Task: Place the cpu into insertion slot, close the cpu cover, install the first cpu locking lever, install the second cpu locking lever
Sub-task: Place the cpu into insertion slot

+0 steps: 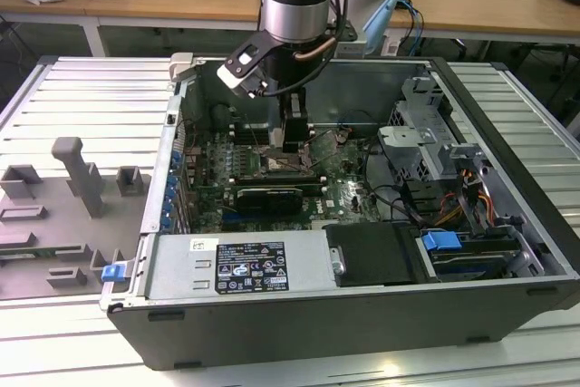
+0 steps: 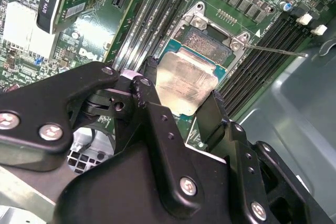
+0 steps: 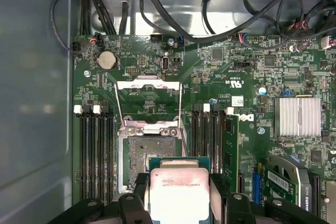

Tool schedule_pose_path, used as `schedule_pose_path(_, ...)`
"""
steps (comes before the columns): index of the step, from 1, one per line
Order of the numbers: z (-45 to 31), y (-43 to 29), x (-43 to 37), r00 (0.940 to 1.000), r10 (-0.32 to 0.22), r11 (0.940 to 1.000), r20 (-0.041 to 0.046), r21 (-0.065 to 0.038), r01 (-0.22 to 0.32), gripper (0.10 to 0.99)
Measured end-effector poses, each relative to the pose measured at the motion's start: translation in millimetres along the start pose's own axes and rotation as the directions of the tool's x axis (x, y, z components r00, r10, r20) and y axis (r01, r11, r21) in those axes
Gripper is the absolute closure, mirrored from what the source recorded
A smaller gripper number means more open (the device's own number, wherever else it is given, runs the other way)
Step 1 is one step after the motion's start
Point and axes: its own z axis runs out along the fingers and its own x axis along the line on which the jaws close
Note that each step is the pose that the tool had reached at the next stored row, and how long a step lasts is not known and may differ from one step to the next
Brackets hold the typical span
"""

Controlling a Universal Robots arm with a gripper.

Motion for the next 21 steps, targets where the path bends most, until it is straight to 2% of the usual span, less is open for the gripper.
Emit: schedule_pose_path(21,9.2,-0.3,-0.1,1.0000,0.000,1.0000,-0.0001,0.000,0.000,0.545)
